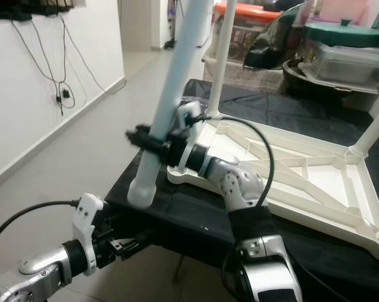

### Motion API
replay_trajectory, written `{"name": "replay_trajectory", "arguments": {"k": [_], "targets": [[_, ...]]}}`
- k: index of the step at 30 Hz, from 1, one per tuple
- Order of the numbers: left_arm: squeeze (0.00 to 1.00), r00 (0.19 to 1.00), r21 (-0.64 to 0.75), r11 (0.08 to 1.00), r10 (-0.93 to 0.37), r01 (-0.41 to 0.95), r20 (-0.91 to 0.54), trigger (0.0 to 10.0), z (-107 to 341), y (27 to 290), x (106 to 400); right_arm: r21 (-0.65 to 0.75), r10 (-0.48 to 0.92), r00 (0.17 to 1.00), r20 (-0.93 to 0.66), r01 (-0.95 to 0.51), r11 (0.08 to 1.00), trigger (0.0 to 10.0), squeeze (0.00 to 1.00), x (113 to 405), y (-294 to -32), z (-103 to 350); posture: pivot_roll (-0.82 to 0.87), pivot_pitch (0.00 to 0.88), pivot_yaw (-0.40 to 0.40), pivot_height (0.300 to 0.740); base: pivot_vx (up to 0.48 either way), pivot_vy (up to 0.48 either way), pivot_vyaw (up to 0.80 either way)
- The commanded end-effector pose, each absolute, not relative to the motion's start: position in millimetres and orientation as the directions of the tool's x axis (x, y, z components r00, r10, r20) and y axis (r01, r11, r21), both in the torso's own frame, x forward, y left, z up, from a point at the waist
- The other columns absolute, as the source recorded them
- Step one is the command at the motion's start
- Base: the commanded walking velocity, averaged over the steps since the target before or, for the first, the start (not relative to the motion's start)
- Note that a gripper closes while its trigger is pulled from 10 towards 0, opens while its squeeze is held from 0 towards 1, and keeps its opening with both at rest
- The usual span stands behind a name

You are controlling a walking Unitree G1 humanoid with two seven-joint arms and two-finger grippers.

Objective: Building children table

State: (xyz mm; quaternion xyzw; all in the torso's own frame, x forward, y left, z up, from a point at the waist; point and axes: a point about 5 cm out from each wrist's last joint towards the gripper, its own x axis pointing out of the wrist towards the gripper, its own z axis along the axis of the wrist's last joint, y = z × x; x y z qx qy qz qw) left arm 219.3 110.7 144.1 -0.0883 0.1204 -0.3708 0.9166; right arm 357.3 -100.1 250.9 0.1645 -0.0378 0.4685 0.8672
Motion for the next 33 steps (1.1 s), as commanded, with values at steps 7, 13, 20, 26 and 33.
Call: {"name": "replay_trajectory", "arguments": {"k": [7,13,20,26,33], "targets": [[0.00,0.844,-0.157,0.849,-0.523,0.504,-0.115,10.0,146.0,124.6,230.9,0.154,0.558,0.791,0.250,-0.602,0.784,0.0,0.00,374.6,-121.5,259.6,0.13,0.034,-0.060,0.740,0.000,0.000,0.00],[0.00,0.934,-0.126,0.928,-0.357,0.350,-0.035,10.0,158.2,132.3,243.8,0.054,0.306,0.911,0.275,-0.333,0.942,10.0,0.00,377.0,-134.5,258.2,0.13,0.028,-0.062,0.740,0.000,0.000,0.00],[0.00,0.961,-0.127,0.953,-0.277,0.276,0.003,10.0,164.7,131.5,248.5,-0.015,0.236,0.922,0.307,-0.243,0.970,10.0,0.00,370.7,-132.8,250.3,0.13,0.026,-0.065,0.740,0.000,0.000,0.34],[0.00,0.968,-0.128,0.960,-0.250,0.250,0.018,10.0,165.7,132.1,250.4,0.009,0.194,0.931,0.308,-0.207,0.978,10.0,0.00,373.2,-135.2,248.4,0.13,0.032,-0.068,0.740,0.203,0.000,0.41],[0.00,0.976,-0.117,0.969,-0.217,0.219,0.032,10.0,166.0,134.8,253.3,0.029,0.182,0.926,0.331,-0.203,0.979,10.0,0.00,375.2,-132.3,251.2,0.13,0.036,-0.070,0.740,0.449,0.000,0.00]]}}
